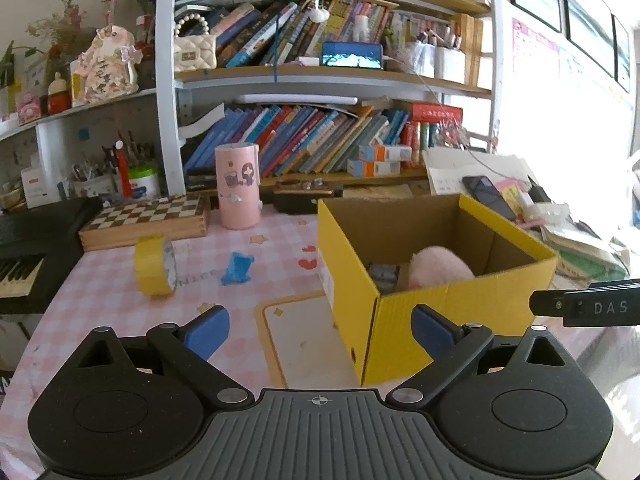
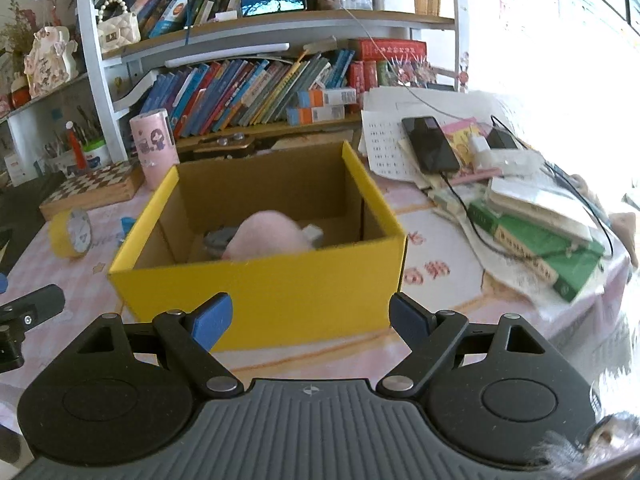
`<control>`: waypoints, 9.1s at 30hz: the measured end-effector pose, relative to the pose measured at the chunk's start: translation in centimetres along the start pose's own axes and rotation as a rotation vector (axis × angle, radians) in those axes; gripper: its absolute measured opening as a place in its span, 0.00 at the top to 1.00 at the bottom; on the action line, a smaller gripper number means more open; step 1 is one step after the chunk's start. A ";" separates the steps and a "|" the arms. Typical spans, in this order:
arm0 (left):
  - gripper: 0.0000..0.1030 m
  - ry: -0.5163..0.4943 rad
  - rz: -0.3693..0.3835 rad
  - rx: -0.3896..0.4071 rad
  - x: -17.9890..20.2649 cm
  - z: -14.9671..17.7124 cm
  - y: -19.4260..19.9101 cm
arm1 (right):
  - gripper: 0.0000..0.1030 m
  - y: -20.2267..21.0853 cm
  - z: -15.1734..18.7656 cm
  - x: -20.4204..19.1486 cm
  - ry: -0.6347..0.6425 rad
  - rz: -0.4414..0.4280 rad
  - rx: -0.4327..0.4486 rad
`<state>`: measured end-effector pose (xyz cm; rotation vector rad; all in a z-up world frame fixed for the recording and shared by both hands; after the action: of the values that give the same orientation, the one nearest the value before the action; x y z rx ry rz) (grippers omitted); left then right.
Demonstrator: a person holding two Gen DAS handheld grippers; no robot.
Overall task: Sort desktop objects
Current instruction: 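Lift both open tools up out of the yellow box, then move both open tools toward the yellow tape roll and blue object, then close the right tool on the blue object while the left tool closes on the tape roll, then carry the blue object in the right tool and tape roll in the left tool to the yellow box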
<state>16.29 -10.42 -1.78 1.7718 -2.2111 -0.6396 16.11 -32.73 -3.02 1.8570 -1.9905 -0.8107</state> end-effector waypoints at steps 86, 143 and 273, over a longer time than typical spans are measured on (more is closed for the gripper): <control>0.04 0.063 -0.120 -0.054 -19.5 8.9 10.8 | 0.25 5.4 11.2 -25.4 0.240 -0.241 -0.109; 0.04 0.157 -0.224 -0.141 -21.4 -2.8 -14.6 | 0.35 -20.9 -3.7 -26.7 0.228 -0.318 -0.207; 0.61 -0.134 0.531 -0.156 6.8 0.3 1.9 | 0.75 5.5 6.7 0.7 -0.129 0.017 -0.145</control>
<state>12.88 -16.62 -1.71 1.0237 -2.4901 -0.7890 7.69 -32.11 -5.28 1.7439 -1.9625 -1.0642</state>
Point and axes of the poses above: each gripper's, at about its wrist camera, not at the fingertips, and y roughly against the way its jaws point, x to its right, z to its underside, the point moved 5 cm from there along -y, roughly the way its jaws point, and after that the axes turned 5 degrees about -y, right-handed, at the moved point
